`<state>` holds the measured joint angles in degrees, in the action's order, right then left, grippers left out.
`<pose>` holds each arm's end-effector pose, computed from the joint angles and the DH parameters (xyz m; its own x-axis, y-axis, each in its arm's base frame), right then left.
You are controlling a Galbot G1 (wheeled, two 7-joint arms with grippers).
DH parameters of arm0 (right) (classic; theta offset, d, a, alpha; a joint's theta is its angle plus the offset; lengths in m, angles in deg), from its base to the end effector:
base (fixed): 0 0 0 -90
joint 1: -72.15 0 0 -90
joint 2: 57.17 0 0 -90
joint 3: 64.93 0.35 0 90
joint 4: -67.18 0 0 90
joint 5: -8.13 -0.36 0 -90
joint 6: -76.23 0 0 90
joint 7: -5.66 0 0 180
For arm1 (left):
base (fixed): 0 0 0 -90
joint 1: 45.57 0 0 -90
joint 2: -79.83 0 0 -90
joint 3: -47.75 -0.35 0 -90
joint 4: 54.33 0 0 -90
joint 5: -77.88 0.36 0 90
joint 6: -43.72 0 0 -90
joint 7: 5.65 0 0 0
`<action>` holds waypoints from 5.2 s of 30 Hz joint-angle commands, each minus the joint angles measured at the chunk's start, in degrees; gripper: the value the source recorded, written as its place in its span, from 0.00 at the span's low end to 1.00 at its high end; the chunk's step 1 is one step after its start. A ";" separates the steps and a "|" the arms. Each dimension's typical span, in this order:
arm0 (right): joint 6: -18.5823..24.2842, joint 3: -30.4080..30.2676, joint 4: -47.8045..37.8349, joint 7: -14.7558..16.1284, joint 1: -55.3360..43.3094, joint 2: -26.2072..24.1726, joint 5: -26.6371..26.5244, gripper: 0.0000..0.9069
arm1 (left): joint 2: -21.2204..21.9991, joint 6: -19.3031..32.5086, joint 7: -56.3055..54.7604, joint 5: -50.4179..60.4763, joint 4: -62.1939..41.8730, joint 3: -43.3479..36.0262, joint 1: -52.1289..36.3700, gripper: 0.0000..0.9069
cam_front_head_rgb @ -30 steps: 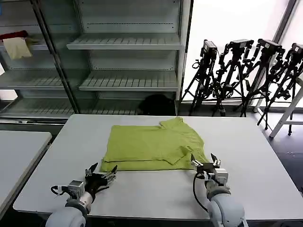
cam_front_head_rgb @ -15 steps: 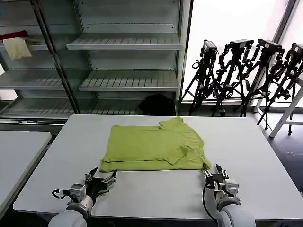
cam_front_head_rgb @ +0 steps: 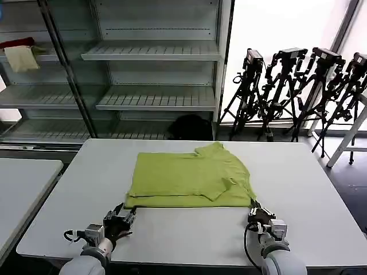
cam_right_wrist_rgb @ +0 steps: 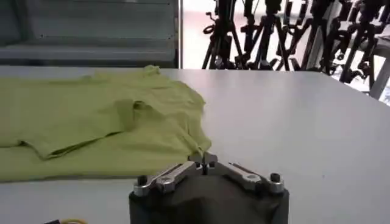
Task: Fold and organize the clothes.
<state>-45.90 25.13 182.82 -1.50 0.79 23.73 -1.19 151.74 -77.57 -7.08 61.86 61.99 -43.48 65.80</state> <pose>0.2462 -0.0311 -0.2854 -0.9023 0.0577 0.4272 0.0436 0.9981 -0.0428 0.2337 0.0525 -0.2881 -0.8776 0.1104 0.4665 0.1340 0.9908 0.0177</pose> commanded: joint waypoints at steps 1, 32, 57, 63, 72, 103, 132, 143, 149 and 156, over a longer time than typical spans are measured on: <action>-0.16 0.00 0.37 0.22 0.30 0.03 0.07 0.00 | 0.36 0.36 -0.20 -0.05 -0.43 -0.47 -0.16 0.00; -0.13 1.50 1.15 0.78 0.93 -0.53 0.11 0.00 | 2.03 -0.58 -3.04 -17.68 3.99 1.53 0.93 0.98; -0.07 0.46 6.81 1.71 7.28 -0.11 -0.85 0.00 | 0.81 3.50 -3.28 0.50 2.93 -1.47 2.85 0.00; 0.21 -0.64 10.84 2.08 11.78 -0.16 -1.00 0.00 | 0.53 7.37 -0.70 7.89 4.40 -0.41 6.77 0.00; 0.12 -1.44 15.81 1.85 17.02 -1.22 -2.12 0.00 | -1.88 11.92 0.52 8.94 7.88 3.51 13.93 0.00; -0.03 -14.27 20.12 -7.52 21.68 -3.25 0.58 1.00 | -6.89 13.03 -5.60 -2.28 11.14 13.69 28.01 1.00; -1.77 -16.88 -9.24 -5.40 -25.88 -1.22 -7.91 1.00 | -17.37 -1.97 3.53 -16.69 -2.09 3.25 -13.79 1.00; -1.95 -20.65 -22.50 -6.27 -37.03 -0.39 -13.21 1.00 | -21.72 -2.09 3.90 -23.52 -13.43 -2.73 -23.51 1.00; -1.99 -21.66 -26.24 -6.66 -39.32 0.44 -13.13 1.00 | -22.84 -2.10 4.61 -24.04 -16.41 -4.44 -25.56 1.00; -1.91 -20.79 -29.83 -5.72 -39.38 1.18 -11.13 1.00 | -22.24 -2.08 5.29 -23.99 -21.10 -6.28 -27.86 1.00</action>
<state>-47.79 4.84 160.37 -7.55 -33.58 24.63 -12.04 131.15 -78.64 -2.69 40.20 48.91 -46.33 44.44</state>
